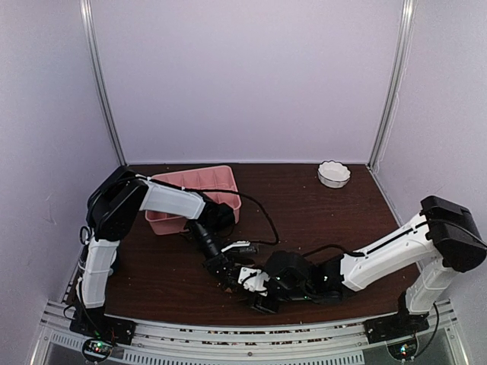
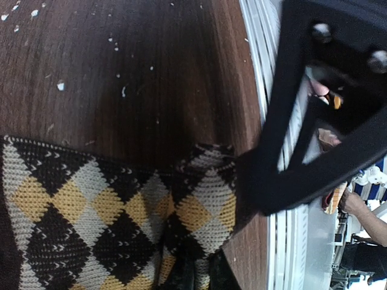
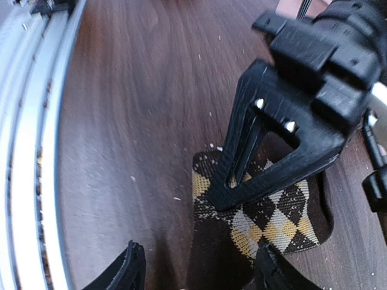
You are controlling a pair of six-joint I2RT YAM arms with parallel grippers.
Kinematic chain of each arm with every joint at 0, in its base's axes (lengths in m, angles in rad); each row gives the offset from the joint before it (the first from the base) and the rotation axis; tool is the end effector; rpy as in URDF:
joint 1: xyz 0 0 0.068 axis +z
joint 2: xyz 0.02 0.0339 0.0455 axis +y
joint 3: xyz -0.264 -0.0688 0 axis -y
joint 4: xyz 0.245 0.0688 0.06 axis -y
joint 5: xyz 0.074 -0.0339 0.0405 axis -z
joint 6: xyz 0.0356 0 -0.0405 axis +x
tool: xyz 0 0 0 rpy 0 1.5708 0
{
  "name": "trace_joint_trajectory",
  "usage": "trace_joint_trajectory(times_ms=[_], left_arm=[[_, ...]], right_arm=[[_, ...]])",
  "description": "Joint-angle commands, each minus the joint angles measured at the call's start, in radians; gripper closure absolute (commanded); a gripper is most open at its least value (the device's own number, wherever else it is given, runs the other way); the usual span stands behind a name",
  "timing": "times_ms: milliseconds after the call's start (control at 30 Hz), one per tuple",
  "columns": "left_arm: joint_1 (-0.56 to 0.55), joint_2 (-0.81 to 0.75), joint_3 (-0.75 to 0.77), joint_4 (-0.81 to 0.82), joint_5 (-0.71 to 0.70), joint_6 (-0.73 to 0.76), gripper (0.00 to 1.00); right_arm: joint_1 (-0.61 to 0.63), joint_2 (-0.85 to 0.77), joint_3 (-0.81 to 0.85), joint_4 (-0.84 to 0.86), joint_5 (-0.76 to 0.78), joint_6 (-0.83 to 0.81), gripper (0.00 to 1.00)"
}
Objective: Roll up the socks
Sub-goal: Roll the sock at the center of the board.
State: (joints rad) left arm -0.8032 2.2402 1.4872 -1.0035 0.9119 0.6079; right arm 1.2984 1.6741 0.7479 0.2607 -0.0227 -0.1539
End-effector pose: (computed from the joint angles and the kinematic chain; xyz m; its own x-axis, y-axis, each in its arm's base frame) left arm 0.2477 -0.2972 0.1026 -0.3665 0.8833 -0.2923 0.6682 0.0313 -0.7433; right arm 0.0876 0.3167 0.1486 -0.0158 -0.6263 -0.7795 -0.9817 0.1576 -0.1067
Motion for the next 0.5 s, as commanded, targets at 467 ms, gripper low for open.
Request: trace_joint_trajectory(times_ms=[467], left_arm=[[-0.003, 0.073, -0.011, 0.012, -0.160, 0.053, 0.92]], right_arm=[[-0.034, 0.204, 0.113, -0.087, 0.061, -0.146, 0.62]])
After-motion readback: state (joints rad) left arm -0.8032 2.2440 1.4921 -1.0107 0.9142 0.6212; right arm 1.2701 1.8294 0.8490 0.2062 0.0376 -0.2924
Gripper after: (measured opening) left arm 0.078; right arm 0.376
